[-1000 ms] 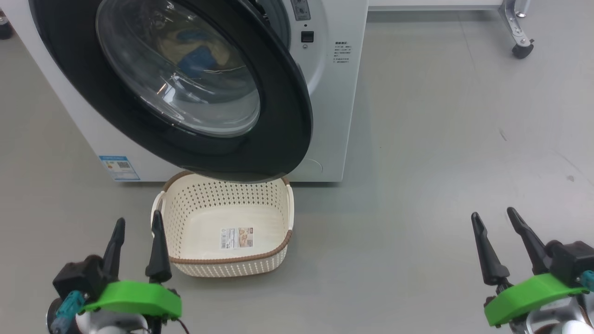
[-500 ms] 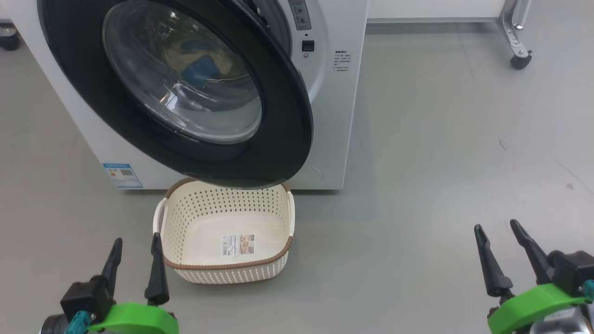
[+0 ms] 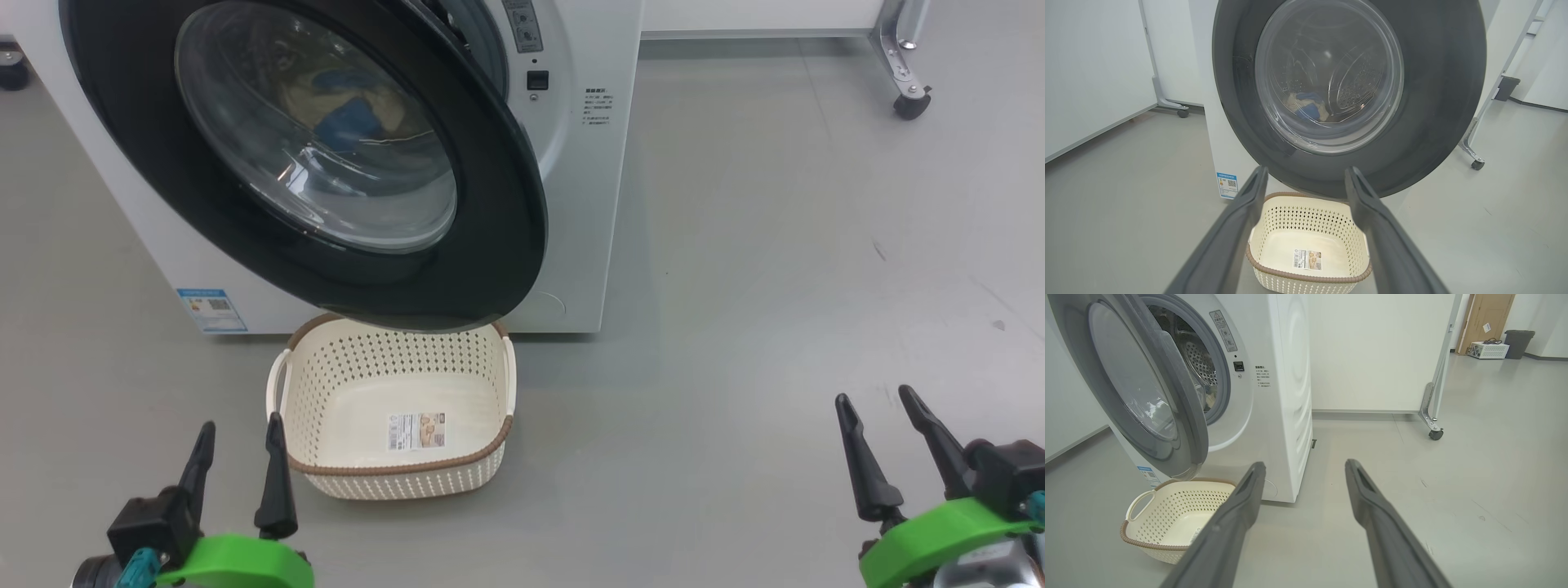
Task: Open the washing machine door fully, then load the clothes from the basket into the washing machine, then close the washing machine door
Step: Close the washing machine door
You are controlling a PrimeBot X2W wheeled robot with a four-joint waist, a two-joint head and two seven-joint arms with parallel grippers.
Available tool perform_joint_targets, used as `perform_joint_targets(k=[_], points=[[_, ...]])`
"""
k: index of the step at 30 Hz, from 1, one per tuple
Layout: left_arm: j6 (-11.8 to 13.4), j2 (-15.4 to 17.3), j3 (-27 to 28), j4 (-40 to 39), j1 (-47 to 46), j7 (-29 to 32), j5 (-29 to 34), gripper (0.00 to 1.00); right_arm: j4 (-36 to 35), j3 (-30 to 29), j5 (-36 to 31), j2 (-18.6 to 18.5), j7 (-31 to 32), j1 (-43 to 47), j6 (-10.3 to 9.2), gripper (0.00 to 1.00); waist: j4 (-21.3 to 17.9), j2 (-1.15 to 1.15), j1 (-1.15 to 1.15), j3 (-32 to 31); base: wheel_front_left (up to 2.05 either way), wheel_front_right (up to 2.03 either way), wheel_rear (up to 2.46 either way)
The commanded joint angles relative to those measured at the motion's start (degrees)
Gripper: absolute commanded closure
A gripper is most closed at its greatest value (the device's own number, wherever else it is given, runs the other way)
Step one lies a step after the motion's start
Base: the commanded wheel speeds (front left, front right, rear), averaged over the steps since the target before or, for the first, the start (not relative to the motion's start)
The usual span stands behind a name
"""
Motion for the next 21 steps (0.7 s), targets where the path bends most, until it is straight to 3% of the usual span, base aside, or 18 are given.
perform_joint_targets(k=[1,5,6,7,9,21], points=[[0.00,1.15,2.42,-1.37,-2.37,-0.81,0.59,0.00,-2.27,0.91,-0.22,-0.68,-0.10,-1.67,0.25,0.00,0.02,0.00,0.00,0.02,0.00,0.00,0.00],[-0.12,1.02,2.35,-1.19,-2.56,-0.81,0.83,0.00,-2.10,0.91,-0.10,-0.67,-0.11,-1.66,0.25,0.00,0.11,0.00,0.00,0.10,0.00,0.00,0.00],[-0.20,0.98,2.37,-1.11,-2.70,-0.81,0.94,0.00,-2.03,0.92,0.05,-0.67,-0.09,-1.73,0.25,0.15,0.18,0.00,0.00,0.18,0.00,0.00,0.00],[-0.23,0.96,2.39,-1.09,-2.75,-0.81,1.01,0.00,-1.97,0.91,0.13,-0.67,-0.06,-1.79,0.25,0.50,0.21,0.00,0.00,0.19,0.00,0.00,0.00],[-0.27,0.91,2.43,-1.09,-2.81,-0.81,1.15,0.00,-1.80,0.99,0.30,-0.67,0.00,-1.94,0.25,1.00,0.30,0.00,0.00,0.26,0.00,0.00,0.00],[-0.56,0.44,2.06,-1.01,-4.79,-0.81,2.15,0.00,-0.76,3.54,0.75,-1.01,-0.38,-5.44,0.25,1.00,2.18,0.00,0.00,2.28,0.00,0.00,0.00]])
